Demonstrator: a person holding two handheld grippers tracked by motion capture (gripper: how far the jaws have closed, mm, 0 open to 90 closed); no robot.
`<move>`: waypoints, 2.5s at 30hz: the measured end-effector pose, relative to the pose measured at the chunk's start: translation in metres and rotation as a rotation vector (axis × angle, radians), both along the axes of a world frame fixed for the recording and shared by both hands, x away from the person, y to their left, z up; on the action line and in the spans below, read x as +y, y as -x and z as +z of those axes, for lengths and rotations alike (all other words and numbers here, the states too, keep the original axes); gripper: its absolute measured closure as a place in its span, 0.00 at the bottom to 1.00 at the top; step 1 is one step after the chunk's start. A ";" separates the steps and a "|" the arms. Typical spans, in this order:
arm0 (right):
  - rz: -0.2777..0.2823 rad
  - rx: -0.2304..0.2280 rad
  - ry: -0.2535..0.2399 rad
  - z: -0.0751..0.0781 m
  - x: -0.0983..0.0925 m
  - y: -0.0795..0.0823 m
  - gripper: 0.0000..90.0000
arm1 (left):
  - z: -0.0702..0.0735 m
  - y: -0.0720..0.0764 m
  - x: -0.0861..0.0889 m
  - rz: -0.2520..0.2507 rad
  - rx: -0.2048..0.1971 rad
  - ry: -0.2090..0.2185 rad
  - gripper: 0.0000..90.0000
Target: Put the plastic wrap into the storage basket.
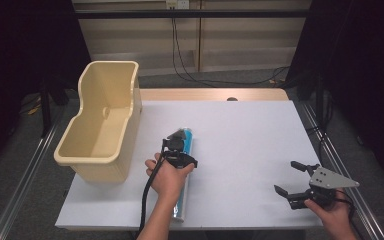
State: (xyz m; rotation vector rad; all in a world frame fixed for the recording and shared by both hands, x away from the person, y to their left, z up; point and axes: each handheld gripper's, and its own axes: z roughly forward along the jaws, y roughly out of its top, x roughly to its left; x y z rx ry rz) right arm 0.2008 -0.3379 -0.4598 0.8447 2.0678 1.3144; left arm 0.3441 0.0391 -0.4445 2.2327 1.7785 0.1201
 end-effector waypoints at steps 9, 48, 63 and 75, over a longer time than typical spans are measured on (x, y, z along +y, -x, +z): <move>-0.004 0.006 -0.004 0.000 0.000 0.000 0.05 | -0.004 -0.004 -0.004 -0.024 0.022 -0.018 0.33; 0.001 0.000 0.001 -0.001 -0.001 -0.001 0.05 | 0.001 -0.015 0.010 0.013 0.090 -0.037 0.36; 0.017 -0.004 0.020 0.000 0.006 0.001 0.05 | -0.005 0.010 0.011 -0.004 0.057 -0.050 0.35; 0.018 0.002 0.020 -0.002 0.004 -0.002 0.05 | 0.010 0.001 0.016 -0.011 0.111 -0.019 0.36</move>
